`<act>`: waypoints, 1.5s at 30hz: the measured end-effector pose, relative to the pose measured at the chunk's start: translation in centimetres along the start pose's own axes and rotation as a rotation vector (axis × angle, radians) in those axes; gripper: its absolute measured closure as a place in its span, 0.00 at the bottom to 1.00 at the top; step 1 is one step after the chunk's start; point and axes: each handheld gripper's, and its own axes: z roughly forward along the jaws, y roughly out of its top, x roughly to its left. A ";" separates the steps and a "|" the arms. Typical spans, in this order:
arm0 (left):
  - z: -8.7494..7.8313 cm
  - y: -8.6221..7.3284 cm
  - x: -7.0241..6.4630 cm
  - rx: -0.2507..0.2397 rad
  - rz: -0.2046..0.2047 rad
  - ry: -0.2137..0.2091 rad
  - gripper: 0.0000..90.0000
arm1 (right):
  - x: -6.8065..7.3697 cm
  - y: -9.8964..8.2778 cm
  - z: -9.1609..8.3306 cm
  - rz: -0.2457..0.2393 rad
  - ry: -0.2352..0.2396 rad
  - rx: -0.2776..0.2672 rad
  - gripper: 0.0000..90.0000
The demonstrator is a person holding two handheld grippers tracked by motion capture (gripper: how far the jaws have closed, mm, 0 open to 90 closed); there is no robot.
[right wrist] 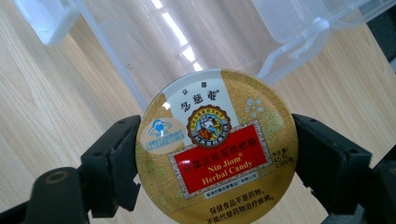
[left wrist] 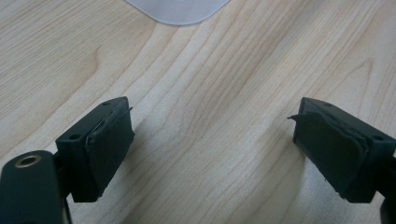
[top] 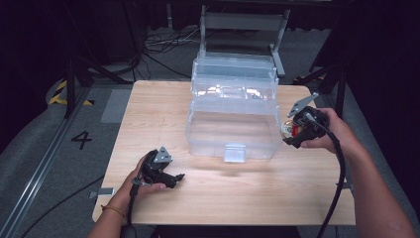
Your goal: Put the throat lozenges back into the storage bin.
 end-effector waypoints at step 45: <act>0.0 0.0 0.0 -0.002 0.002 0.001 0.14 | 0.0 5.6 8.9 -0.074 0.102 0.113 0.23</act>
